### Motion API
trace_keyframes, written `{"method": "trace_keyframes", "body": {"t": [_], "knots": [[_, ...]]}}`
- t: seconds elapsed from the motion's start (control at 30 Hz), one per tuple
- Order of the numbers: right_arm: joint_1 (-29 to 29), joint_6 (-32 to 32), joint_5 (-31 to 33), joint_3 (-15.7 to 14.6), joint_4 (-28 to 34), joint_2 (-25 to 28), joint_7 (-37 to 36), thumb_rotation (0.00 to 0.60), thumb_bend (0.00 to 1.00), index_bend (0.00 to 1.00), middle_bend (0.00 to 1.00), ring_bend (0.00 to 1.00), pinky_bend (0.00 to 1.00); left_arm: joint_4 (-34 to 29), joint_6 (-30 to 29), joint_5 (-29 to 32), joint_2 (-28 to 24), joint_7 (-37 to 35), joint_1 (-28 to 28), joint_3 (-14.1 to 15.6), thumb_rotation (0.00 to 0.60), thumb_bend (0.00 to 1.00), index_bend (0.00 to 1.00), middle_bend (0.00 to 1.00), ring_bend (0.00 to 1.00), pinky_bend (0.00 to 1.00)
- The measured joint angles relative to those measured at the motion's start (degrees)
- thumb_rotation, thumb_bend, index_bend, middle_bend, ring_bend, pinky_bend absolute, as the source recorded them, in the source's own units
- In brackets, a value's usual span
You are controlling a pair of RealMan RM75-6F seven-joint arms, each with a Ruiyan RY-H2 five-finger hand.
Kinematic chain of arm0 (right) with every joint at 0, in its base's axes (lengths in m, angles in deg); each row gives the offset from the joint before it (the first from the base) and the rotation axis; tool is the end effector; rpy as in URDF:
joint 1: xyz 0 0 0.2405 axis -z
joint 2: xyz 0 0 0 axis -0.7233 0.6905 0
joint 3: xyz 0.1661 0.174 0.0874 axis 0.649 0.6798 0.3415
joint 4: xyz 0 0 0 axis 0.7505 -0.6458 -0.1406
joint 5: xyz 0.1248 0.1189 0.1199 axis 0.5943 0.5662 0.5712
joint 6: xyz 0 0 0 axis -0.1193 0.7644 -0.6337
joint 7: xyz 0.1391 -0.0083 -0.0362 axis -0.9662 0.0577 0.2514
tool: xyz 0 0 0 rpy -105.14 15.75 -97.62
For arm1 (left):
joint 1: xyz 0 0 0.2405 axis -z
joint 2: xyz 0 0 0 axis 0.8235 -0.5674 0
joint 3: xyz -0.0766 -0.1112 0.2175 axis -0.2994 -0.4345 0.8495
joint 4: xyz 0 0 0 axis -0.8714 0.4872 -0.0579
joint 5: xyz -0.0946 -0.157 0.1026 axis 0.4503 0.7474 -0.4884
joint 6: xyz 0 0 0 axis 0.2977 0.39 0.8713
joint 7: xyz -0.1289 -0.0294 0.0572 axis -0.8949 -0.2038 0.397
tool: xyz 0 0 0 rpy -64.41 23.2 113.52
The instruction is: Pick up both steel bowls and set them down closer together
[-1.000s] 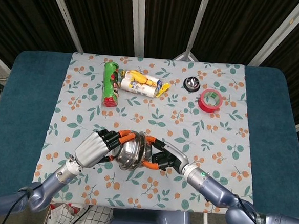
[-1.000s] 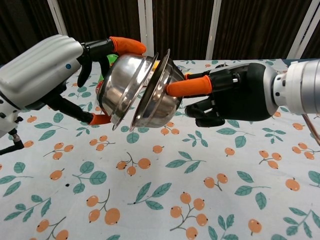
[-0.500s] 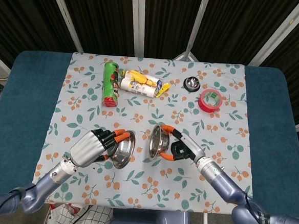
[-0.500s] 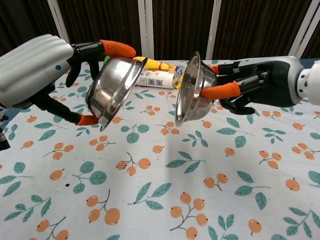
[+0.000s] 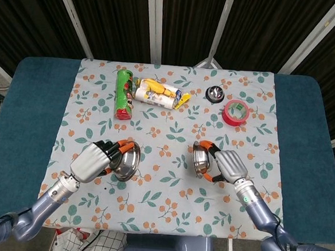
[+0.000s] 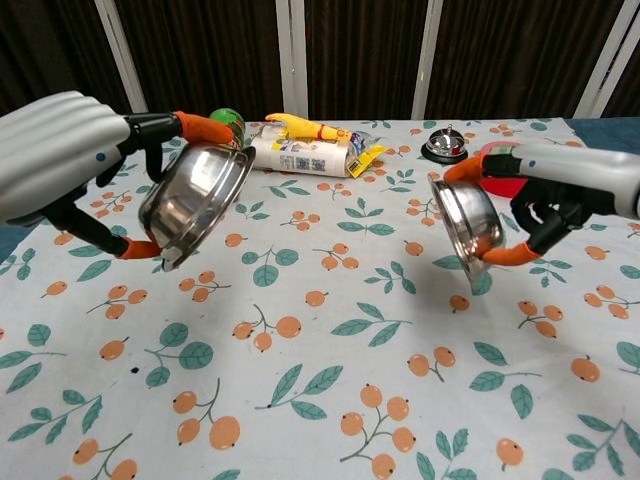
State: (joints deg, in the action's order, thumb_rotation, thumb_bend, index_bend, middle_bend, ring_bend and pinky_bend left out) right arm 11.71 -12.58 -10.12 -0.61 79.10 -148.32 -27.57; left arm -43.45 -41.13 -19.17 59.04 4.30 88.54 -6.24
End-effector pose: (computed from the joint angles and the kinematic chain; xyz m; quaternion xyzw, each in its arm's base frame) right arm -0.1816 -0.3076 0.0233 0.7108 -0.4623 0.3856 0.3638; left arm -0.1688 0.2764 0.0087 -0.7588 -0.1288 -0.5060 0.3893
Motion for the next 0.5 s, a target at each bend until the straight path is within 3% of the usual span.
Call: {"method": "trace_keyframes", "body": {"t": [0.33, 0.5], "knots": [[0.43, 3.76, -8.38, -7.46, -7.81, -6.15, 16.01, 0.600, 0.33, 0.71, 0.72, 0.72, 0.87, -2.86, 5.41, 3.05, -1.87, 3.53, -0.66, 0.86, 0.600, 0.30, 0.43, 0.60, 0.46, 0.67], [0.95, 4.88, -10.50, -9.03, -8.31, -8.35, 18.16, 0.600, 0.33, 0.71, 0.72, 0.72, 0.87, -6.99, 10.81, 6.97, -4.24, 5.56, -0.75, 1.00, 0.600, 0.31, 0.43, 0.61, 0.46, 0.64]]}}
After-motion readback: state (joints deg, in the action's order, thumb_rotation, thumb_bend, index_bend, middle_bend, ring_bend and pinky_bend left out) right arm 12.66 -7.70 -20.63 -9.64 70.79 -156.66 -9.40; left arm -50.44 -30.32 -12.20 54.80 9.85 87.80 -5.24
